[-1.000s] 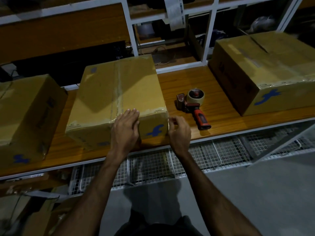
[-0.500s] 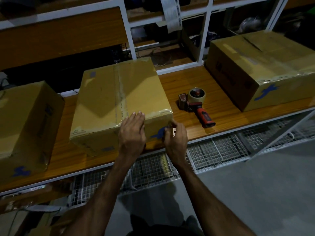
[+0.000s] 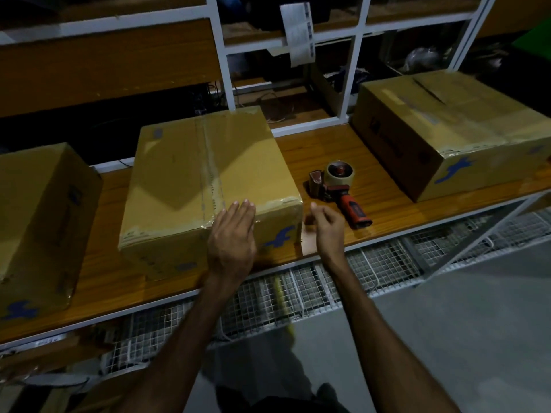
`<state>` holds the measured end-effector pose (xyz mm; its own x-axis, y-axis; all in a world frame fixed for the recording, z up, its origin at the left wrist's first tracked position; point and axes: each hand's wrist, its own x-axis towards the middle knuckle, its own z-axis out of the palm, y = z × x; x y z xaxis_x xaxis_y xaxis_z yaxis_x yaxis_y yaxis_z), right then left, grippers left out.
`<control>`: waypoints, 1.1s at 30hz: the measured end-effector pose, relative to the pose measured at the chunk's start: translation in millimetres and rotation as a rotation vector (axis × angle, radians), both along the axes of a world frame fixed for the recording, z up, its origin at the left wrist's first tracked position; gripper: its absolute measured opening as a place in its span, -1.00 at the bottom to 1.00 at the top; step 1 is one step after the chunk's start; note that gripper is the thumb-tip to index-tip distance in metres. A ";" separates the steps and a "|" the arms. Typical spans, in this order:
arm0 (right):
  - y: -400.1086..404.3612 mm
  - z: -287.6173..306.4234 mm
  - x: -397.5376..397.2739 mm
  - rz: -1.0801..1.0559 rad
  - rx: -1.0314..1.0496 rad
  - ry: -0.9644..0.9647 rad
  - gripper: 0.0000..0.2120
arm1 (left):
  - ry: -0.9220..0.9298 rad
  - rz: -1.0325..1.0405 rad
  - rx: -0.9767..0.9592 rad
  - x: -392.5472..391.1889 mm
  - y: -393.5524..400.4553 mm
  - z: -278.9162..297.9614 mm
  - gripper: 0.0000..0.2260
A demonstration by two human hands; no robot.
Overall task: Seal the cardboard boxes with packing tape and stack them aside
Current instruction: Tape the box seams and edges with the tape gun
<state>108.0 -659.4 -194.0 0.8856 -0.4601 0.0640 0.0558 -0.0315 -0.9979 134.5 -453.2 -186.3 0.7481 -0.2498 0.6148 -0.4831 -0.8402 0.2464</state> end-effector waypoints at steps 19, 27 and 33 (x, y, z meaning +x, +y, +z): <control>-48.7 22.2 36.9 0.476 -0.812 -0.166 -0.82 | -0.228 -0.042 0.225 16.4 19.7 -33.8 -0.51; -44.8 2.7 25.2 0.446 -0.871 -0.046 -0.45 | -0.005 -0.043 0.189 0.2 -5.7 -8.0 -0.47; -38.6 -11.4 22.0 0.369 -0.882 -0.040 -0.35 | 0.090 -0.145 0.160 10.9 -70.5 19.3 -0.66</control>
